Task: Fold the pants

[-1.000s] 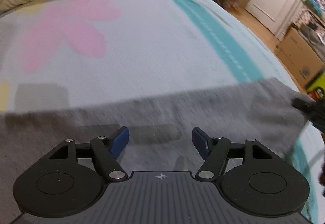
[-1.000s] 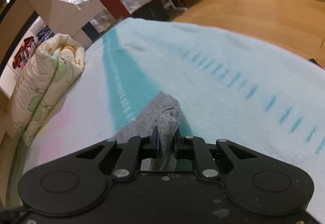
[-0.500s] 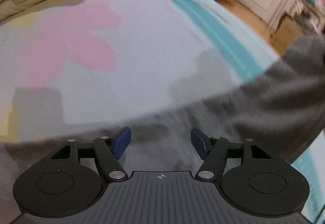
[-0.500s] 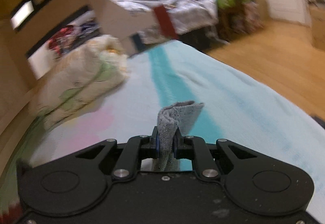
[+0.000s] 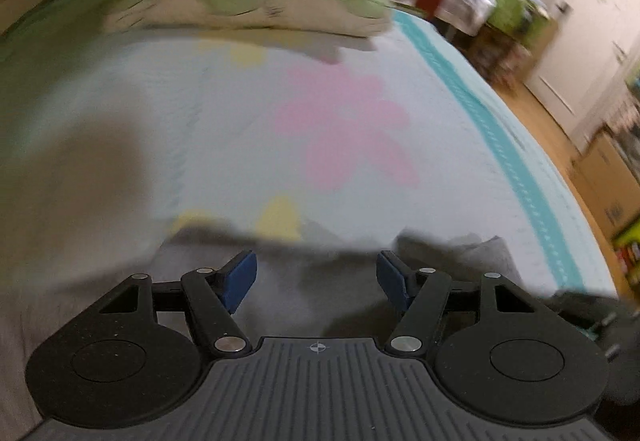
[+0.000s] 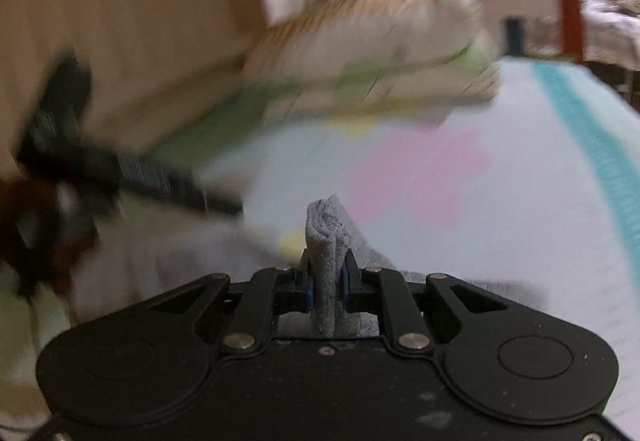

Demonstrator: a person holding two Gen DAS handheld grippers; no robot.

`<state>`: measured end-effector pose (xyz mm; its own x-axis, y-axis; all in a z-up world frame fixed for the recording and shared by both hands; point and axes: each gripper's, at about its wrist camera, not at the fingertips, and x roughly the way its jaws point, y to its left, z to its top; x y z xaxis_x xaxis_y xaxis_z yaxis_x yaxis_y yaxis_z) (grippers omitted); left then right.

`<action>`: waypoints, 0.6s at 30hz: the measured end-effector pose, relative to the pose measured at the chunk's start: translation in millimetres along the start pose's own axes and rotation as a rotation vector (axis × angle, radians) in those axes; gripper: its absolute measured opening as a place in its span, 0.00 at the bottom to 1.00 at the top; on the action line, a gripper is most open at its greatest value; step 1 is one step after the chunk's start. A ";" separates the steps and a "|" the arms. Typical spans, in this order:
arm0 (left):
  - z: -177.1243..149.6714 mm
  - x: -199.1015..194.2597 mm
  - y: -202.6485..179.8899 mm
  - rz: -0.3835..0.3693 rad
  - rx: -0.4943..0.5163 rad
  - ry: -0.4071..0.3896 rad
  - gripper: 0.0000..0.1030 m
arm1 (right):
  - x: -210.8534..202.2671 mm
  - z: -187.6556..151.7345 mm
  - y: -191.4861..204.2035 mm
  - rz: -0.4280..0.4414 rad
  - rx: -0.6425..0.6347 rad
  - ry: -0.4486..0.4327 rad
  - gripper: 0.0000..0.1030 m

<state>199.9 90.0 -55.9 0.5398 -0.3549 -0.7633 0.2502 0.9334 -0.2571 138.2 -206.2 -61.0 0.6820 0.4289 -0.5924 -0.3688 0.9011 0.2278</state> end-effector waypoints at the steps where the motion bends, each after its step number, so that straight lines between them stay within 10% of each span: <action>1: -10.6 0.9 6.0 0.001 -0.022 0.011 0.64 | 10.1 -8.8 8.6 0.011 -0.024 0.027 0.14; 7: -39.8 11.0 8.0 -0.053 -0.077 0.043 0.68 | 44.1 -36.3 35.8 0.096 -0.129 0.156 0.24; 12: -33.4 7.6 -1.4 -0.083 0.012 -0.016 0.74 | 5.7 -29.8 27.3 0.208 -0.073 0.093 0.34; 18: -39.7 14.7 -28.8 -0.117 0.069 -0.019 0.75 | -8.0 -15.0 -18.0 0.040 0.002 0.027 0.36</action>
<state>168.7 59.9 -83.3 0.5187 -0.4624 -0.7192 0.3661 0.8802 -0.3019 129.9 -226.8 -72.0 0.6491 0.4630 -0.6036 -0.3945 0.8833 0.2533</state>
